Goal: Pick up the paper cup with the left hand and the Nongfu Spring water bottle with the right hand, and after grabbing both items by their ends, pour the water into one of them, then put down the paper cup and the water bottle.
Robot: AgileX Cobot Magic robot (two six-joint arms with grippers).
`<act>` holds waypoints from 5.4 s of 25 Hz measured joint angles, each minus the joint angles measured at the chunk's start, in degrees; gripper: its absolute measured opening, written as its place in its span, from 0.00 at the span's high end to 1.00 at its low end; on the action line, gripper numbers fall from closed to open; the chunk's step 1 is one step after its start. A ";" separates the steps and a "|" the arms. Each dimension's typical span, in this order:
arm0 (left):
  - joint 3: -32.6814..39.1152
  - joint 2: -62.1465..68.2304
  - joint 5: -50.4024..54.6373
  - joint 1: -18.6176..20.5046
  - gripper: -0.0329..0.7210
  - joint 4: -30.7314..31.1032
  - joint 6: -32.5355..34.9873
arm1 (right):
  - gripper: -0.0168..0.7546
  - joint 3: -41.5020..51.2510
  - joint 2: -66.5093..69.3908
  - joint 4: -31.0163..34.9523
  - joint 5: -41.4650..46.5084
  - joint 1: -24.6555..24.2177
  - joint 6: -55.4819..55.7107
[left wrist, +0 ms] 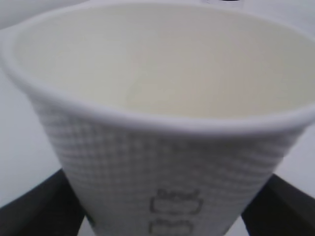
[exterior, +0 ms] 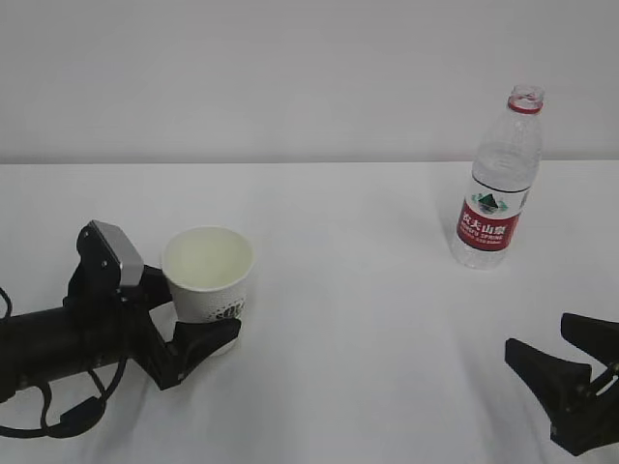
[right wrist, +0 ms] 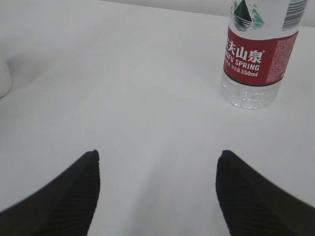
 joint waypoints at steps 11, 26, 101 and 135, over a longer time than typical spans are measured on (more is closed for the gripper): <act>0.00 0.00 0.00 0.00 0.21 0.40 0.00 | 0.26 0.00 0.00 0.43 0.00 0.00 0.00; 4.03 -6.71 0.25 0.00 0.21 0.84 -1.15 | 0.26 0.00 0.00 2.53 0.00 0.00 0.00; 10.22 -27.54 4.20 0.00 0.21 -0.70 -8.29 | 0.12 -29.90 22.08 11.77 0.00 0.00 -4.59; 10.22 -27.58 4.32 0.00 0.22 -0.70 -8.29 | 0.27 -41.03 27.21 11.24 6.87 0.00 -4.59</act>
